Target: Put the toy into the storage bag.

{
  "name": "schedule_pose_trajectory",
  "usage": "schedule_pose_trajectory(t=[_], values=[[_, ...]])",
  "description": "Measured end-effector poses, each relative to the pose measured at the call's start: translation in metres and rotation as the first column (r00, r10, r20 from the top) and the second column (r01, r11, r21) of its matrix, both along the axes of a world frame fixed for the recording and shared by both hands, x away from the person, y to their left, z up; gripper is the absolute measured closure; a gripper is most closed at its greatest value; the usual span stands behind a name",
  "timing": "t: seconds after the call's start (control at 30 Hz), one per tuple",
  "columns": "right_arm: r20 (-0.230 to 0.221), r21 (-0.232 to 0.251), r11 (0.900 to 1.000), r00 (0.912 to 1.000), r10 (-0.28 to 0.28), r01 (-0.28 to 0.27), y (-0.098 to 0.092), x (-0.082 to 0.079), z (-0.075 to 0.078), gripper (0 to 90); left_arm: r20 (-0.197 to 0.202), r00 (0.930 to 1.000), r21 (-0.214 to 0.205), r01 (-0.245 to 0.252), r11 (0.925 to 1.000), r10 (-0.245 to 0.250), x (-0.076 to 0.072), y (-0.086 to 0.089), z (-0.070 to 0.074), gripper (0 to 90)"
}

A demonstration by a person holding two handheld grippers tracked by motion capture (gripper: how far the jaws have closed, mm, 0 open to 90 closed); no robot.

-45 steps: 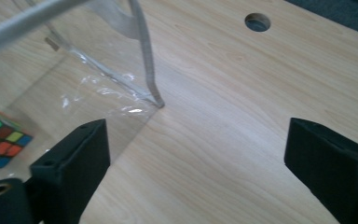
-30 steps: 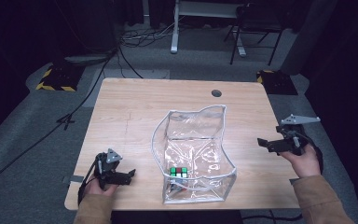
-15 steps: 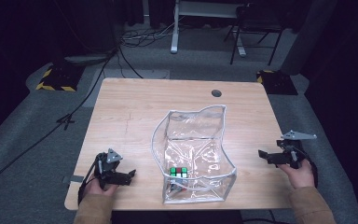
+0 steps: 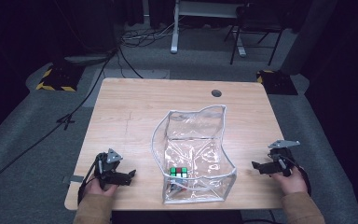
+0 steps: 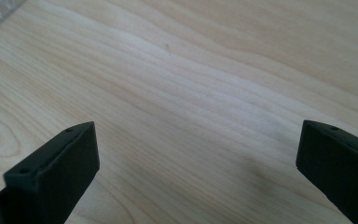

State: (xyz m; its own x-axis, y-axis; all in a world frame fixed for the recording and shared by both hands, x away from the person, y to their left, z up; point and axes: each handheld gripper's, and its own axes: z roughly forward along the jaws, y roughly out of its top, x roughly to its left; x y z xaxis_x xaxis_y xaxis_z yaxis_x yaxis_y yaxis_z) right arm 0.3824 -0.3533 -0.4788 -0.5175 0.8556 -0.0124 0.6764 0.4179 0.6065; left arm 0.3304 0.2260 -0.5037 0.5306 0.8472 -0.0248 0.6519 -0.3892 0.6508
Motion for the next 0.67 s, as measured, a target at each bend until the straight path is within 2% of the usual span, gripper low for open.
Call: schedule_pose_trajectory(t=[0.1,0.17,0.23,0.27,0.33,0.37,0.67], values=[[-0.011,0.004,1.0,0.9999,0.002,-0.002,0.001,0.0,-0.004,0.0,0.0,1.0,0.0,0.0,1.0,0.0,0.0,0.0,0.0,0.0],[-0.014,0.008,1.0,0.9999,0.003,-0.003,0.0,0.001,-0.013,0.0,0.0,1.0,-0.001,0.0,1.0,0.0,0.0,0.0,0.0,0.0],[0.023,0.033,0.9994,0.9997,-0.008,0.007,0.0,-0.001,-0.017,0.0,0.0,1.0,0.0,0.0,1.0,0.0,0.0,0.0,0.0,0.0],[0.023,0.033,0.9994,0.9997,-0.008,0.007,0.0,-0.001,-0.017,0.0,0.0,1.0,0.0,0.0,1.0,0.0,0.0,0.0,0.0,0.0],[0.109,0.075,0.9971,0.9939,-0.016,0.007,-0.002,-0.005,-0.025,0.0,-0.001,1.0,-0.002,0.001,1.0,-0.001,0.0,0.0,0.0,0.0],[0.121,0.082,0.9966,0.9926,-0.01,0.0,-0.003,-0.005,-0.026,0.0,-0.001,1.0,-0.002,0.002,1.0,-0.002,0.0,0.0,0.0,0.0],[0.122,0.088,0.9961,0.9924,-0.015,0.004,-0.003,-0.008,-0.026,0.0,0.0,1.0,-0.002,0.002,1.0,-0.002,0.0,0.0,0.0,0.0]])
